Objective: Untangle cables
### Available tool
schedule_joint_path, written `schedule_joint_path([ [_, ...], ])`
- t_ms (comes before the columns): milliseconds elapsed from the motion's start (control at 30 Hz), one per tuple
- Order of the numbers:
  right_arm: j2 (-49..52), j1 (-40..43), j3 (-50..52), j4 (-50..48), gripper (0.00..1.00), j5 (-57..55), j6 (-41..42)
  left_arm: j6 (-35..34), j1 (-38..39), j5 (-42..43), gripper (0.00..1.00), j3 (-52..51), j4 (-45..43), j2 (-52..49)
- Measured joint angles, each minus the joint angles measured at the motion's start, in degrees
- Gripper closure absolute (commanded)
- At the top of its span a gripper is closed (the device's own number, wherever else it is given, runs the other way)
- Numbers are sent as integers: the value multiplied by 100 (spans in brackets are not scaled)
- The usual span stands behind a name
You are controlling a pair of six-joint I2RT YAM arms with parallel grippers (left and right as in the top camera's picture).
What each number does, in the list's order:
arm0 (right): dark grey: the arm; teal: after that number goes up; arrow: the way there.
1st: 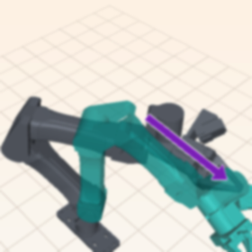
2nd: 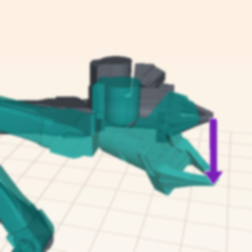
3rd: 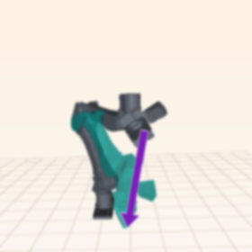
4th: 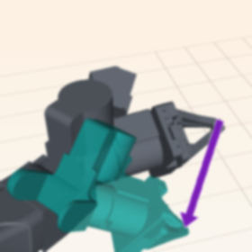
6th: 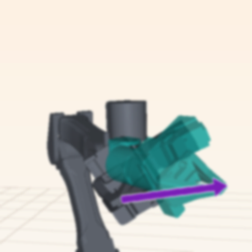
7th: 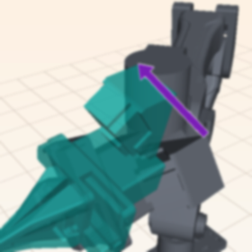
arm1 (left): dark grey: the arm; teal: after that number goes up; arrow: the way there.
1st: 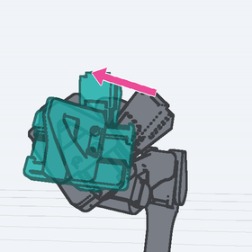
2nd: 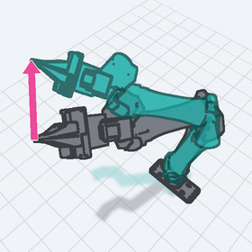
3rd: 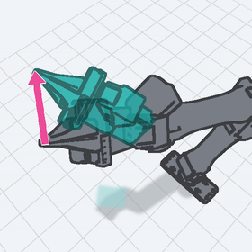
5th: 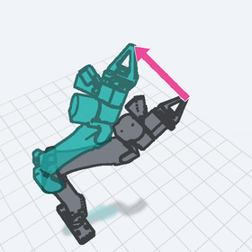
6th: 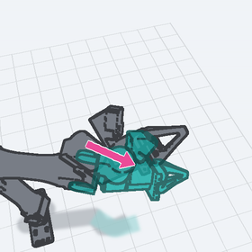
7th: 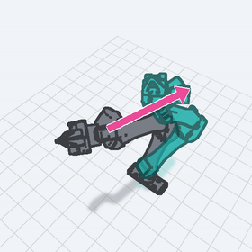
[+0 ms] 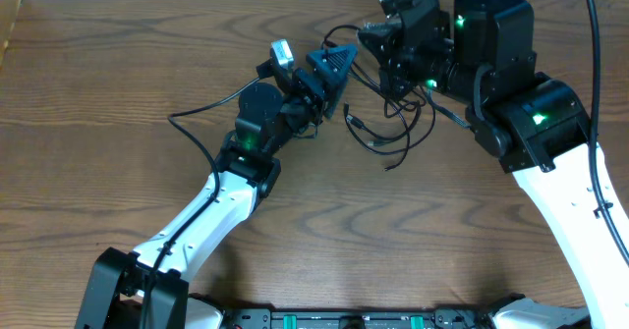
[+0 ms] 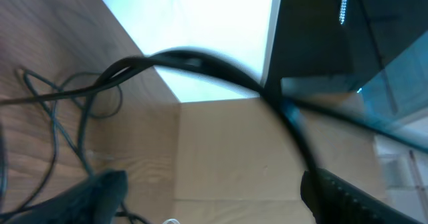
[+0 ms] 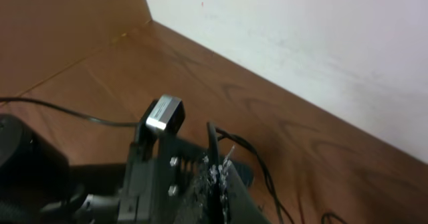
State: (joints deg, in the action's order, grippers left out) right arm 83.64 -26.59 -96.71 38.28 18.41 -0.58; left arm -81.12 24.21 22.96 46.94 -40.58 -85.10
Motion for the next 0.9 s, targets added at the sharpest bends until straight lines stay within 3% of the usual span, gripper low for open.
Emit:
schedule_joint_path([
  [67,0,0,0,50,99,24,0,-7,0,-103,85,0,-2,-2],
  [100,0,0,0,63,99,28,0,-4,0,-151,92,0,0,-2],
  [300,0,0,0,105,99,-260,0,365,0,-260,92,4,227,-2],
  [500,0,103,0,439,99,-1676,11,1043,-258,-273,93,46,1814,-2],
  [733,7,743,0,876,99,-3764,15,1873,-1425,-345,93,79,3985,-9],
  [900,35,1683,0,925,99,-4411,15,2420,-2518,-514,92,79,4957,-9],
])
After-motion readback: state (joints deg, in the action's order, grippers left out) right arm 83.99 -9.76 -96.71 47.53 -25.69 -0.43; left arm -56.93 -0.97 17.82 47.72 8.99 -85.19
